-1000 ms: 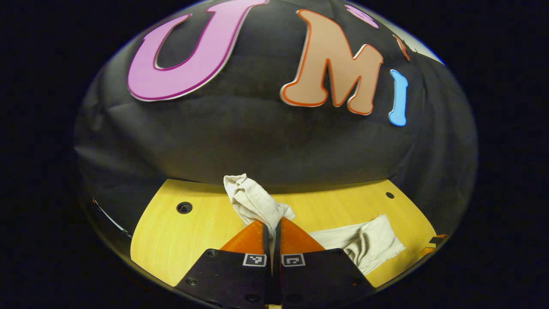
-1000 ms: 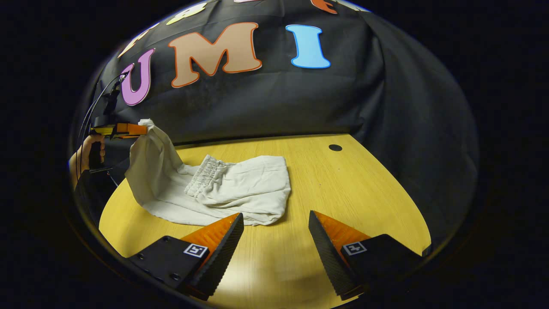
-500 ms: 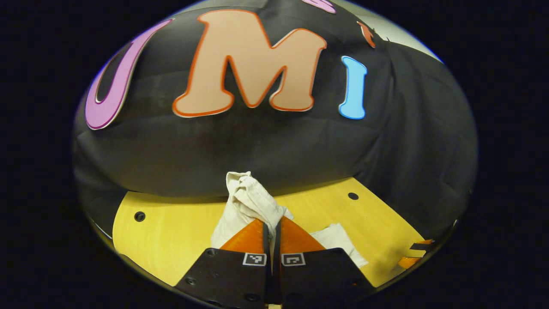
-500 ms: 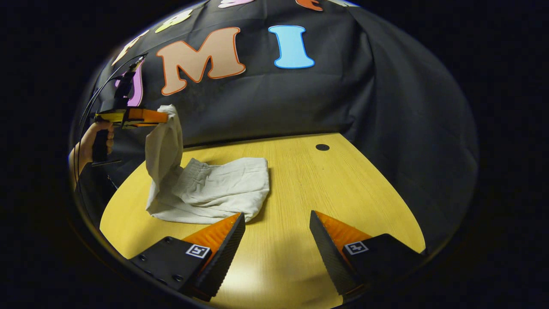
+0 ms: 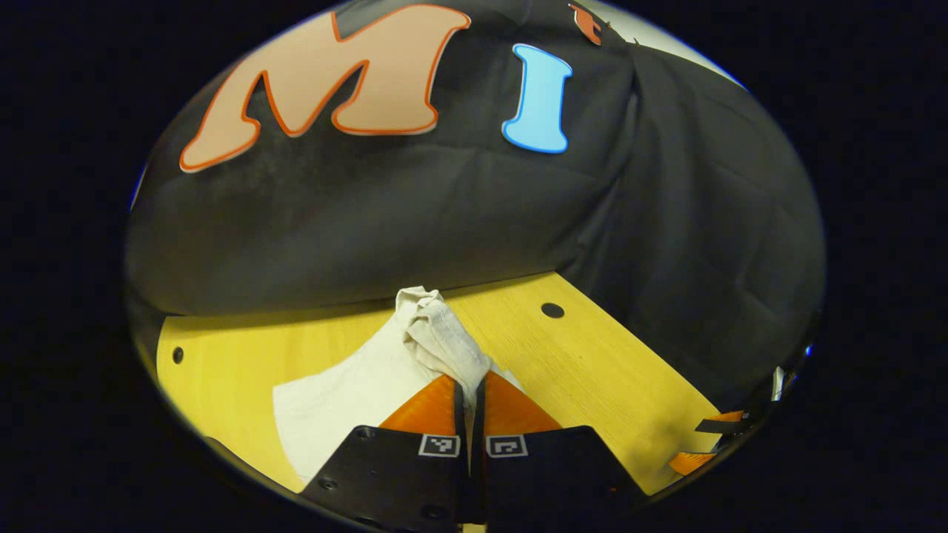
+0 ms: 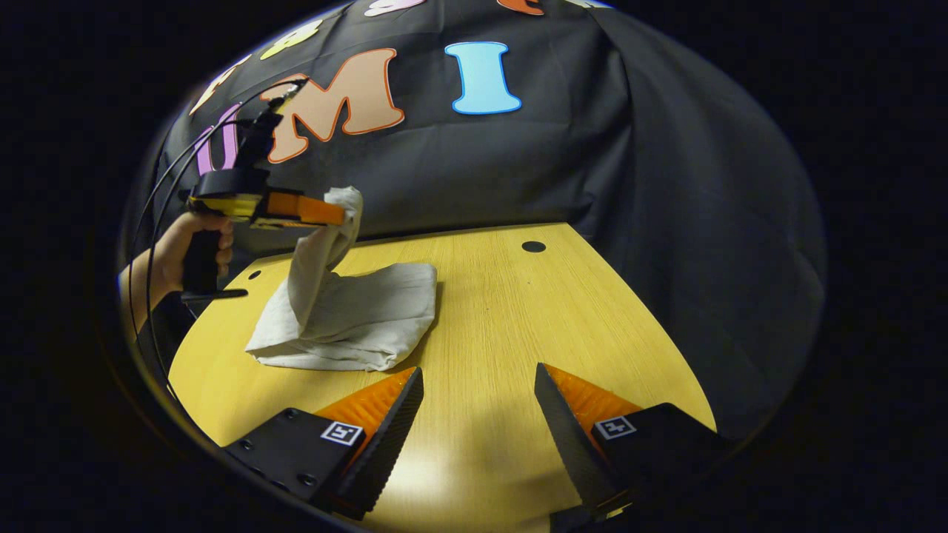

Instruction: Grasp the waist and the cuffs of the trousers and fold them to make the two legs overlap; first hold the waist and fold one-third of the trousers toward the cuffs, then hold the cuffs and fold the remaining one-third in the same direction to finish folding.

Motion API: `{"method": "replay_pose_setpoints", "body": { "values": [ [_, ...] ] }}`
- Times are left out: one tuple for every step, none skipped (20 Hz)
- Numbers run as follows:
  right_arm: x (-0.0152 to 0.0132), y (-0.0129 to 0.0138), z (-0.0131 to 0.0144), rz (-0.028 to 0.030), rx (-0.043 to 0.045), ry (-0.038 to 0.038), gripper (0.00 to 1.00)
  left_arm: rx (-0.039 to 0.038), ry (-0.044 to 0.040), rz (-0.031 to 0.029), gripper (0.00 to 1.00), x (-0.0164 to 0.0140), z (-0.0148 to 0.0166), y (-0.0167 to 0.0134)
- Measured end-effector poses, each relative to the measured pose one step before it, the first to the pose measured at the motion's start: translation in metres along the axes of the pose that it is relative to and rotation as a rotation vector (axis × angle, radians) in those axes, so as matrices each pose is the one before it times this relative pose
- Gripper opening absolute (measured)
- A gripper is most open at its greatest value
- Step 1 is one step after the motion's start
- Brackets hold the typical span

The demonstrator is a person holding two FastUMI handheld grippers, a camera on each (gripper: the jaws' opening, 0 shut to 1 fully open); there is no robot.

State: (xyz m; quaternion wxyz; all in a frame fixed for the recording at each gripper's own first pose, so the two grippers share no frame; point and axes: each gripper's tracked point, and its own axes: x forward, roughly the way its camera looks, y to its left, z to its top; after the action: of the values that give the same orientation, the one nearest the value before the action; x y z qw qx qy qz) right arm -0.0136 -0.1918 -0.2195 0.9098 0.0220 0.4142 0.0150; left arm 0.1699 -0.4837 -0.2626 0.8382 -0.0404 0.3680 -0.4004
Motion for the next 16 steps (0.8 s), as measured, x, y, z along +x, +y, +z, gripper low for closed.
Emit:
{"method": "replay_pose_setpoints", "body": {
  "values": [
    [0.00125, -0.00284, -0.00011, 0.00420, 0.00020, 0.00123, 0.98, 0.00258, 0.02122, 0.00147, 0.00, 0.00529, -0.01140, -0.00475],
    [-0.00091, -0.00072, -0.00018, 0.00185, 0.00066, -0.00101, 0.98, 0.00591, 0.02492, 0.00899, 0.00, 0.00651, -0.01133, -0.00194],
    [-0.00067, 0.00012, 0.00114, 0.00215, -0.00010, -0.00160, 0.98, 0.00759, 0.02192, 0.01212, 0.00, 0.01215, -0.01522, -0.00342],
    [-0.00021, -0.00025, 0.00026, 0.00265, -0.00465, -0.00615, 0.97, 0.00571, 0.00607, 0.00608, 0.00, 0.00092, -0.00577, -0.00015],
    [-0.00097, -0.00066, 0.00392, 0.00246, -0.00629, -0.01027, 0.92, -0.00551, -0.01041, -0.01121, 0.00, -0.00240, -0.00400, -0.00297],
    [-0.00050, 0.00060, 0.00464, 0.00807, -0.00797, -0.01177, 0.97, -0.01656, -0.02622, -0.02189, 0.06, -0.00456, 0.00123, -0.00709],
    [-0.00048, 0.00086, 0.00390, 0.00914, -0.01118, -0.01377, 0.93, -0.01946, -0.03715, -0.01980, 0.24, -0.00815, 0.00594, -0.00562],
    [0.00117, 0.00200, 0.00584, 0.00940, -0.01480, -0.01390, 0.93, -0.01231, -0.03965, -0.01423, 0.43, -0.01056, 0.01017, -0.00601],
    [0.00014, 0.00270, 0.00485, 0.01063, -0.01461, -0.01276, 0.93, 0.00408, -0.05542, 0.00945, 0.61, -0.01182, 0.01221, 0.00083],
    [0.00113, 0.00487, 0.00799, 0.00975, -0.00916, -0.01495, 0.93, 0.01462, -0.04260, 0.01365, 0.79, -0.01259, 0.01851, 0.00331],
    [0.00214, 0.00556, 0.00943, 0.00990, -0.00124, -0.01993, 0.93, 0.02254, -0.03778, 0.03020, 0.98, -0.01373, 0.01579, 0.00713],
    [0.00218, 0.00787, 0.01003, 0.00826, 0.00468, -0.01873, 0.93, 0.01856, -0.03083, 0.02255, 0.96, -0.01587, 0.01262, -0.00006],
    [-0.00003, 0.00757, 0.01093, 0.01018, 0.00845, -0.02476, 0.93, 0.01020, -0.03790, 0.02697, 0.96, -0.01770, 0.01709, 0.00783],
    [-0.00026, 0.00999, 0.01513, 0.01142, 0.00675, -0.03268, 0.93, 0.01149, -0.04918, 0.03075, 0.96, -0.02135, 0.02278, 0.00632],
    [0.00012, 0.00891, 0.01532, 0.00858, 0.00060, -0.03634, 0.97, 0.00914, -0.03772, 0.02378, 0.95, -0.01401, 0.01381, 0.00845],
    [-0.00117, 0.01104, 0.01593, 0.01372, -0.01435, -0.02634, 0.93, 0.01255, -0.04119, 0.03352, 0.95, -0.01855, 0.01073, 0.02004]
  ]
}}
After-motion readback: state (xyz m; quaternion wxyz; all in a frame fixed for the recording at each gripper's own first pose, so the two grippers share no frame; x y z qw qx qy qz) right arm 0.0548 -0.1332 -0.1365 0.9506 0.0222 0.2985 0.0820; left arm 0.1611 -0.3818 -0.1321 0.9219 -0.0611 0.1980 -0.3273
